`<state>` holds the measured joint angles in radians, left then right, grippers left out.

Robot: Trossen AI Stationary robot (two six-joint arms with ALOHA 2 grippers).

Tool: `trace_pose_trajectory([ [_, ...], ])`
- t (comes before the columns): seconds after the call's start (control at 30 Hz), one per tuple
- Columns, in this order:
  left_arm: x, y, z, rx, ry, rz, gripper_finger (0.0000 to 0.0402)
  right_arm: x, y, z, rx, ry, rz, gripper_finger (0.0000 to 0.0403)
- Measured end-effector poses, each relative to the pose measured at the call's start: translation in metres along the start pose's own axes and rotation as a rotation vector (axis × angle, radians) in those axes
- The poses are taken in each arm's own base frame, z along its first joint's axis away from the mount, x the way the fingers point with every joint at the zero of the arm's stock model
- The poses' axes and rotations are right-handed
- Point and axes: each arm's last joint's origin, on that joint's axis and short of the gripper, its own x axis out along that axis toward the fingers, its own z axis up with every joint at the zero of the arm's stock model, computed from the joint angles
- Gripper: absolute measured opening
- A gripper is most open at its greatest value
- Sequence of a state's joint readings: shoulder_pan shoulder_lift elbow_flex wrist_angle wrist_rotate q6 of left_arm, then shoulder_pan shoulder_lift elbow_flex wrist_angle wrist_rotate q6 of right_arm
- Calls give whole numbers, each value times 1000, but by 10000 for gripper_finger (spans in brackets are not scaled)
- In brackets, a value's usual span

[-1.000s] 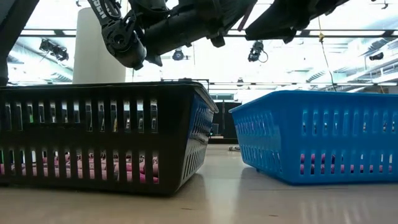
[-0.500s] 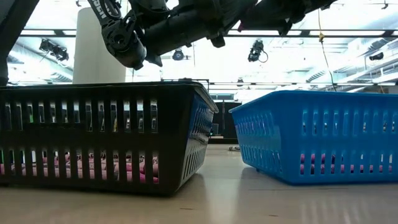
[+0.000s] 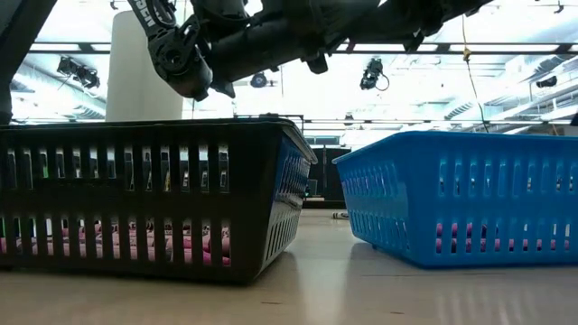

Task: Sort crayons
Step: Put the red crayon into the left blue bin

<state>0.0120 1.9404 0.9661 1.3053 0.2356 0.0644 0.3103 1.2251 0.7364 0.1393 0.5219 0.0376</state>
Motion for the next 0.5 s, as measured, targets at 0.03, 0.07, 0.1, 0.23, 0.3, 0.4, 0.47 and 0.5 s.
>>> trace_pose_trajectory([
  [0.03,0,0,-1,-2,7,3,66,0,0,0,7,4,-5,38],
  [0.07,0,0,-1,-4,13,4,76,0,0,-1,12,10,-6,41],
  [0.1,0,0,-2,-5,19,4,88,0,0,-2,17,15,-7,44],
  [0.23,0,0,-5,-10,49,2,137,0,0,-4,28,36,-10,46],
  [0.3,0,-2,-7,-13,73,-4,159,0,0,-6,33,56,-3,46],
  [0.4,0,-3,-11,-23,125,-9,179,-1,1,-11,57,108,16,46],
  [0.47,-1,-3,-14,-29,153,-10,185,-2,1,-14,82,141,29,46],
  [0.5,-1,-3,-15,-31,163,-10,187,-2,1,-16,93,155,39,46],
])
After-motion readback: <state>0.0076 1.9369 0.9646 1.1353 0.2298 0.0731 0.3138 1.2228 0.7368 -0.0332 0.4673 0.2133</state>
